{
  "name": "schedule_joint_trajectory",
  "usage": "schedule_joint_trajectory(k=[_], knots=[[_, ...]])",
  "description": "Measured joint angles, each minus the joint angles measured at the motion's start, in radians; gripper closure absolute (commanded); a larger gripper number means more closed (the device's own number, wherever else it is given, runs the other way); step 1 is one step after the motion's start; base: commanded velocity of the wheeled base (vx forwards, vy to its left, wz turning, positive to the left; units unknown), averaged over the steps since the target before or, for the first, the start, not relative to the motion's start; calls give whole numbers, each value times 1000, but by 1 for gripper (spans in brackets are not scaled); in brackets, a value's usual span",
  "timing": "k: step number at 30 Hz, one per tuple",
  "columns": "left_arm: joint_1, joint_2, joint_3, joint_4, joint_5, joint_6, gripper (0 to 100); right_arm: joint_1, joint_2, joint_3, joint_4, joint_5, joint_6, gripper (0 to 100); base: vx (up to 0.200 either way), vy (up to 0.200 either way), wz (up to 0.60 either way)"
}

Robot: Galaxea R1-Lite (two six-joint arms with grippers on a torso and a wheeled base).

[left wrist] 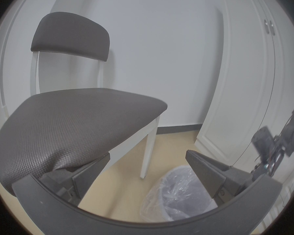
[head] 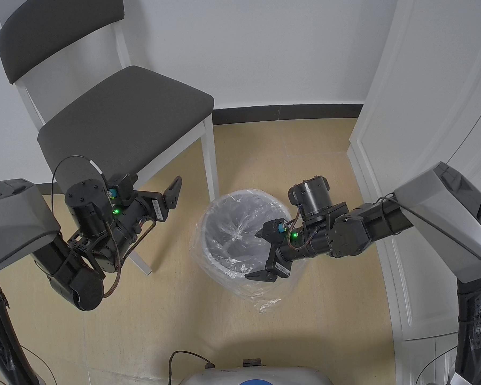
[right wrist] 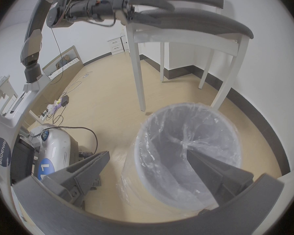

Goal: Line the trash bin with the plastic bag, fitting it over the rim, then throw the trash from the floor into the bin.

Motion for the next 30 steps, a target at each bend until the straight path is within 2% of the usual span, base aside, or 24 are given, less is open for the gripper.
schedule_joint_trajectory(k=[7, 30], knots=[[1, 0, 20, -33, -57, -58, 0, 0, 41, -9, -3, 20, 1, 0, 0, 0, 0], [-2, 186, 9, -23, -78, -110, 0, -9, 11, -20, -3, 26, 4, 0, 0, 0, 0]])
